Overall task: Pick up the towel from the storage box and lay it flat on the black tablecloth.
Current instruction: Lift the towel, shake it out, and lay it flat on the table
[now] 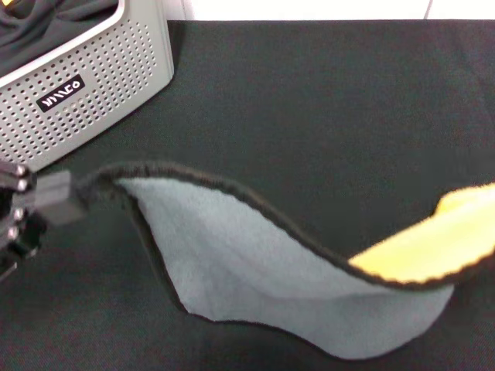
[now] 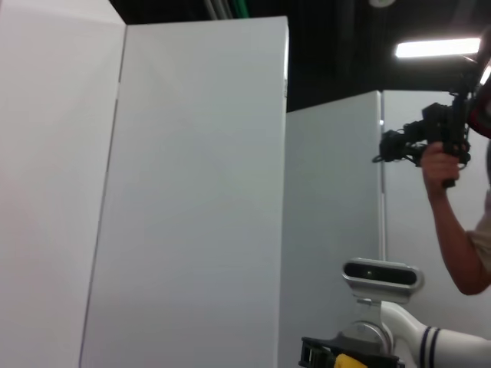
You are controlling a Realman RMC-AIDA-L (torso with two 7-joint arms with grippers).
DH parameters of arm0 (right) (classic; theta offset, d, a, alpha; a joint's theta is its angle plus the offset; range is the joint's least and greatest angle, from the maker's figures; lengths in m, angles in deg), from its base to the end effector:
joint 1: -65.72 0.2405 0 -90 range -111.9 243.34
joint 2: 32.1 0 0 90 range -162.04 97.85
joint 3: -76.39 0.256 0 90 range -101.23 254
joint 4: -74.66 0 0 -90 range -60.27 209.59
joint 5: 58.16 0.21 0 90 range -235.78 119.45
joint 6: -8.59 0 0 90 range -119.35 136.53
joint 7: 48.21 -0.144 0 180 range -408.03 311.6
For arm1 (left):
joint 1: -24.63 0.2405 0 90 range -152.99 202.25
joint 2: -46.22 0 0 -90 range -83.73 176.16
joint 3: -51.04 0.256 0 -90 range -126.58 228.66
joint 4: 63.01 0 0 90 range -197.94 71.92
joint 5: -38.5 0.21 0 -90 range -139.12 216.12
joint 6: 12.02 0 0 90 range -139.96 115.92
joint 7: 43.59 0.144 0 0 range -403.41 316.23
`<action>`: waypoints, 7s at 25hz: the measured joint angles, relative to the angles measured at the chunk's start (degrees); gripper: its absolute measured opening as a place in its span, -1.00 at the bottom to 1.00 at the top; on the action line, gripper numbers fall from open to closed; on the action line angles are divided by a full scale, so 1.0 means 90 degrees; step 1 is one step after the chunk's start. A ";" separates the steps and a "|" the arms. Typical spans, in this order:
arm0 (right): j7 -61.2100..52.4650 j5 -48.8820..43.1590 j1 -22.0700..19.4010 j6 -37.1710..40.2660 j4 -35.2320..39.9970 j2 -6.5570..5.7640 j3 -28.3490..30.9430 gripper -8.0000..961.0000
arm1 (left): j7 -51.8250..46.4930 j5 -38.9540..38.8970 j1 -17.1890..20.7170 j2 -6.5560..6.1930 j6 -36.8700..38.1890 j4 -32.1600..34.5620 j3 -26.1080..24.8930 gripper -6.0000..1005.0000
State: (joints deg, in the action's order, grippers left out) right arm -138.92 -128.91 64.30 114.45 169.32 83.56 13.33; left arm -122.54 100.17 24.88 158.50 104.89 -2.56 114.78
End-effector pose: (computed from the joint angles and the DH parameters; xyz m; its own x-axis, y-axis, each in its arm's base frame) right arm 0.1645 0.2036 0.1182 0.7416 0.1875 -0.6442 0.0312 -0.9688 -0.2460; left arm -0.2425 0.1889 0.1065 0.5129 -0.0071 0.8584 0.1553 -0.9827 -0.1009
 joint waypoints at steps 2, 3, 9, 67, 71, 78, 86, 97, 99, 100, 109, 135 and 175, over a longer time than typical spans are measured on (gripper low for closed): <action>-0.0062 0.0019 -0.0047 0.0285 -0.0082 0.0005 0.0122 -0.95 | 0.0001 -0.0009 0.0132 -0.0009 0.0003 0.0160 0.0132 -0.97; -0.0077 0.0028 -0.0060 0.0423 -0.0136 0.0008 0.0158 -0.95 | 0.0002 -0.0005 0.0184 -0.0019 0.0005 0.0209 0.0209 -0.97; -0.0046 0.0100 -0.0228 0.0994 -0.0453 0.0020 0.0179 -0.94 | 0.0072 0.0030 0.0324 -0.0070 0.0008 0.0236 0.0507 -0.97; 0.1066 -0.0361 -0.0036 0.1535 -0.2141 -0.0019 0.0607 -0.85 | 0.1780 0.0081 0.0258 -0.0117 0.0001 -0.1320 0.0578 -0.97; 0.0892 -0.0223 -0.0093 0.1891 -0.2036 -0.0020 0.0725 -0.85 | 0.1712 -0.0432 0.0624 -0.0311 0.0008 -0.0719 0.1289 -0.97; 0.0866 -0.0253 -0.0070 0.1899 -0.2002 -0.0020 0.0361 -0.84 | 0.1653 -0.0660 0.0928 -0.0456 0.0016 0.0102 0.2000 -0.97; 0.0748 -0.0031 0.0244 0.1885 -0.2051 -0.0020 -0.0111 -0.83 | 0.1540 -0.1005 0.0922 -0.0633 0.0020 0.0713 0.2452 -0.97; 0.0848 0.0102 0.0381 0.1302 -0.2894 -0.0024 -0.0284 -0.81 | 0.1414 -0.1036 0.0604 -0.0486 -0.0010 -0.0326 0.2040 -0.97; 0.0997 0.0049 0.0513 0.1013 -0.3294 -0.0042 -0.0260 -0.81 | 0.1463 -0.0971 0.0318 -0.0414 -0.0015 -0.0909 0.1806 -0.97; 0.1068 0.0018 0.0606 0.0897 -0.3506 -0.0051 -0.0248 -0.81 | 0.1487 -0.0926 0.0121 -0.0381 -0.0016 -0.1254 0.1670 -0.97; 0.1976 -0.1013 0.2520 -0.0306 -0.6117 -0.0085 0.0369 -0.79 | 0.2304 -0.0021 -0.2035 -0.0262 -0.0170 -0.4274 0.0676 -0.97; 0.2243 -0.1108 0.4207 -0.4904 -0.7718 0.0035 -0.0090 -0.76 | 0.3458 0.0018 -0.2671 0.0580 -0.4301 -0.4495 -0.0494 -0.97; 0.1869 -0.0973 0.5435 -0.7032 -0.8368 0.0059 -0.1094 -0.70 | 0.5853 -0.0883 -0.2800 0.0903 -0.5852 -0.4947 -0.0582 -0.96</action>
State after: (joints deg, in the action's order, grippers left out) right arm -122.09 -137.67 113.22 51.16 94.01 84.09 3.48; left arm -69.86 92.23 -0.32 166.63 52.22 -47.08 109.55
